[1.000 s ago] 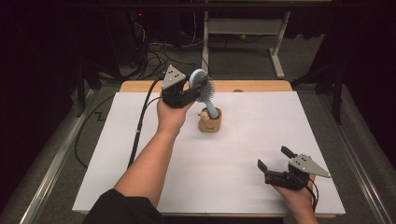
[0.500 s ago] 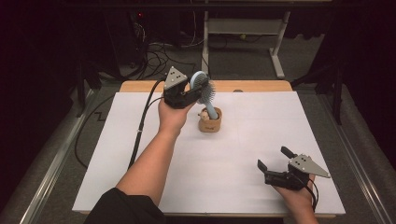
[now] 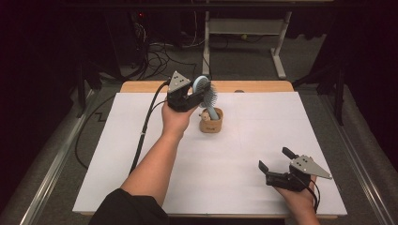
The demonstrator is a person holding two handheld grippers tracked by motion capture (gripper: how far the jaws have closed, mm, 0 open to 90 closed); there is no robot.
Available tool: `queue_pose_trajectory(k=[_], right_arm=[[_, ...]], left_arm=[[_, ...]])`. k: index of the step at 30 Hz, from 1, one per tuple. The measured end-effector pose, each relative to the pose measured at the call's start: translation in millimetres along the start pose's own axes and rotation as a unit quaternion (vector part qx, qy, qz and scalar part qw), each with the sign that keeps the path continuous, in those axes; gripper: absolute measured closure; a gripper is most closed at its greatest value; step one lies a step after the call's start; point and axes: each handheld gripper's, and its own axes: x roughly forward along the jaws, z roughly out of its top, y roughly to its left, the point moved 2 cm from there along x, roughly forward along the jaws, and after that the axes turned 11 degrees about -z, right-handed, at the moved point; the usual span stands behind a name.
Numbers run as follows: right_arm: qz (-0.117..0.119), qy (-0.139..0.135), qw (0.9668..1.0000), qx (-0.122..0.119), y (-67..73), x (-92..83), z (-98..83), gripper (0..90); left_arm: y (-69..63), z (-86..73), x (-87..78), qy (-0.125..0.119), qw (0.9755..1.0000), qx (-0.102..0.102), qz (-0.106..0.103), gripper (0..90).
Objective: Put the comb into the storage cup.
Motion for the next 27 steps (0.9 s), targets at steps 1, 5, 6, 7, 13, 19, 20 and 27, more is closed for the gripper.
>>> queue_pose_trajectory(k=[1,5,6,7,13,19,20,27], right_arm=[[0.0,0.001,1.0,0.0,-0.1,0.2,-0.2,0.2],[0.001,0.001,1.0,-0.001,0.2,0.6,-0.3,0.2],[0.001,0.002,1.0,0.0,0.3,0.8,-0.4,0.2],[0.001,0.002,1.0,0.0,0.4,1.0,-0.6,0.2],[0.001,0.002,1.0,-0.001,0.3,0.9,-0.9,0.2],[0.0,0.003,1.0,0.0,0.4,1.3,-1.0,0.2],[0.0,0.003,1.0,0.0,0.3,1.5,-1.1,0.2],[0.0,0.003,1.0,0.001,0.0,1.2,-1.1,0.2]], left_arm=[[0.5,-1.4,0.5,0.001,1.0,-0.001,-0.001,56.9],[1.8,-6.3,2.4,0.002,1.0,-0.005,-0.001,56.8],[2.4,-7.2,2.6,0.002,1.0,-0.005,0.0,56.8],[2.7,-8.0,2.7,0.002,1.0,-0.007,0.0,56.8],[4.6,-11.9,2.6,-0.001,0.9999,-0.014,0.001,56.7],[4.8,-12.4,3.4,-0.003,0.9999,-0.017,0.0,56.6],[4.7,-12.4,3.5,-0.002,0.9999,-0.016,0.001,56.6],[5.1,-12.6,4.0,-0.003,0.9999,-0.016,0.001,56.2]])
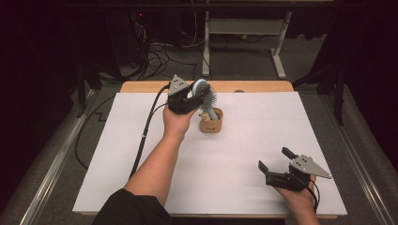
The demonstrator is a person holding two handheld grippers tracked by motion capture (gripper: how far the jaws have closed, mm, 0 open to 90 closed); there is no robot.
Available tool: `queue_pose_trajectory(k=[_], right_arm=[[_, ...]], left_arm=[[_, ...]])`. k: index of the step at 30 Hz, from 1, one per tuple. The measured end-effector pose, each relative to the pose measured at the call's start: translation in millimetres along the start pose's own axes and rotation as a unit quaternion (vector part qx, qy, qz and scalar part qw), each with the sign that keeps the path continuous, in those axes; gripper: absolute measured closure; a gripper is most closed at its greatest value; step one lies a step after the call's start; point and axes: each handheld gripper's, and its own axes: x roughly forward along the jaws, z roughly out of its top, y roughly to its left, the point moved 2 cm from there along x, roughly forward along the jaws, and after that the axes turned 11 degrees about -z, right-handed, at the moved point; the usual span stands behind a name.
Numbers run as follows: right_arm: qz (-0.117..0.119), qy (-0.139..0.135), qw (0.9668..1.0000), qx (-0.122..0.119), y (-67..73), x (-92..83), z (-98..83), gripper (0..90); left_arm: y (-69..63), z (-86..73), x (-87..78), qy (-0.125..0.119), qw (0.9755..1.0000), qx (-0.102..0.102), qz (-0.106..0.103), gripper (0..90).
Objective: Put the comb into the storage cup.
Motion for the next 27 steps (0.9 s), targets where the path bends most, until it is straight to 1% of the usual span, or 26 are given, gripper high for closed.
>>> queue_pose_trajectory(k=[9,13,16,18,21,25,27], right_arm=[[0.0,0.001,1.0,-0.003,0.4,0.6,-0.3,0.2],[0.0,0.002,1.0,-0.003,0.5,0.6,-0.5,0.2],[0.0,0.002,1.0,-0.002,0.8,0.8,-0.5,0.2],[0.0,0.002,1.0,-0.002,0.6,0.9,-0.6,0.2],[-0.001,0.001,1.0,-0.003,0.5,0.6,-0.2,0.2],[0.0,0.002,1.0,-0.004,1.3,0.8,-0.2,0.2],[0.0,0.003,1.0,-0.005,1.7,0.9,-0.4,0.2]], left_arm=[[2.1,-0.3,-0.4,0.003,1.0,-0.003,-0.001,54.2],[4.3,-0.4,-0.7,0.005,1.0,-0.005,0.003,52.2],[5.8,-0.6,-1.3,0.009,0.9999,-0.006,0.007,50.1],[7.5,-0.7,-1.8,0.01,0.9998,-0.012,0.008,48.0],[8.9,-0.5,-3.1,0.017,0.9998,-0.008,0.011,46.3],[11.1,-0.7,-4.9,0.023,0.9996,-0.012,0.013,43.0],[11.4,-1.2,-5.0,0.028,0.9994,-0.011,0.016,40.6]])
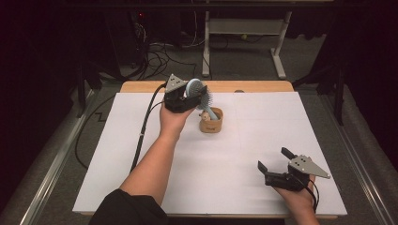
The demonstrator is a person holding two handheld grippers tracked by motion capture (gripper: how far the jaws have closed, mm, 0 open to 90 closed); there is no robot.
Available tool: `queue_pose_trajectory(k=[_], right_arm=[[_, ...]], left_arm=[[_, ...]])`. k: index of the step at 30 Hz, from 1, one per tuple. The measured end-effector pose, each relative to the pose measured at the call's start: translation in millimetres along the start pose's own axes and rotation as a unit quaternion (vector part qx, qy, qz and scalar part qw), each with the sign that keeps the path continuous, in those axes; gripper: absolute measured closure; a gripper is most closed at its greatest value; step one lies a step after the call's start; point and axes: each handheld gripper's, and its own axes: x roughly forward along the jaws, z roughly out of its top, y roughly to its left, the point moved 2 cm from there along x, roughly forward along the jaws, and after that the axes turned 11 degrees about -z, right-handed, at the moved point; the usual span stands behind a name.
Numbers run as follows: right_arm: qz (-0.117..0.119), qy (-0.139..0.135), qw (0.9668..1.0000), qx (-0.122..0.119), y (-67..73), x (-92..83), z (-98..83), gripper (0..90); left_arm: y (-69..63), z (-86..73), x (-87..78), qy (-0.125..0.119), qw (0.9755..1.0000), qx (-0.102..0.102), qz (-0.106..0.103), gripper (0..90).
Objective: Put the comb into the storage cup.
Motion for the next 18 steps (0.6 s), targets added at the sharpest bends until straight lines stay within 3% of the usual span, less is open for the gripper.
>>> queue_pose_trajectory(k=[18], right_arm=[[-0.002,0.003,1.0,-0.002,-0.3,-0.1,-0.2,0.2]], left_arm=[[5.0,-3.1,-2.6,0.011,0.9999,0.0,0.0,26.4]])
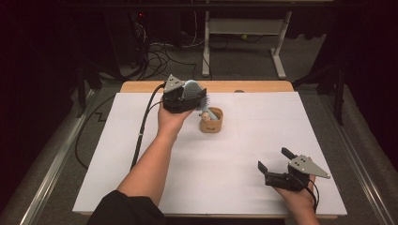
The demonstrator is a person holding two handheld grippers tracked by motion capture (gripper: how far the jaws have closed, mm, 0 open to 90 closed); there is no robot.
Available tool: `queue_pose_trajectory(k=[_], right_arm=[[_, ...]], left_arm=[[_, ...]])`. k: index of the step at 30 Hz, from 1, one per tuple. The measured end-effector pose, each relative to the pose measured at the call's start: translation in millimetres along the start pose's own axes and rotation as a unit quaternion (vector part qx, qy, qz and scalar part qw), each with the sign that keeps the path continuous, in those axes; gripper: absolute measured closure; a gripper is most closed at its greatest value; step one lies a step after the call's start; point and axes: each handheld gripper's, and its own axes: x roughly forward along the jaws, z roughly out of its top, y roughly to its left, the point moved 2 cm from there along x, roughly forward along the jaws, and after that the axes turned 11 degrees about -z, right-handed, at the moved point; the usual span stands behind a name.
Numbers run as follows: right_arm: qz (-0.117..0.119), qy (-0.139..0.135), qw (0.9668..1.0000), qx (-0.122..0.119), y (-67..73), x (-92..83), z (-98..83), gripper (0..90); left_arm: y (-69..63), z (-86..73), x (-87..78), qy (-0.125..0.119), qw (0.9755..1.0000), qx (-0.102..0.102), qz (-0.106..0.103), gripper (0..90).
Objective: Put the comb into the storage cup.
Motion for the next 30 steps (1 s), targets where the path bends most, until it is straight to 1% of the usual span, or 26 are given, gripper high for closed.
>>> queue_pose_trajectory(k=[4,9,15,22,30], right_arm=[[0.0,-0.002,1.0,-0.002,0.9,0.3,0.3,0.2],[0.002,0.001,1.0,-0.002,1.5,1.2,-0.2,0.2],[0.002,0.002,1.0,0.0,0.8,1.0,-0.6,0.2],[0.002,0.001,1.0,-0.001,1.5,1.7,-0.5,0.2],[0.001,0.001,1.0,-0.002,1.6,1.9,-0.5,0.2]], left_arm=[[0.8,-0.2,-1.2,-0.003,1.0,0.0,0.001,23.7],[2.0,-1.5,-0.7,0.0,1.0,0.001,0.008,21.2],[3.8,-2.3,0.0,0.002,0.9999,0.001,0.011,17.6],[6.6,-3.4,-1.2,0.003,0.9999,0.0,0.013,15.6],[6.3,-4.3,-1.6,0.004,0.9999,0.003,0.012,14.9]])
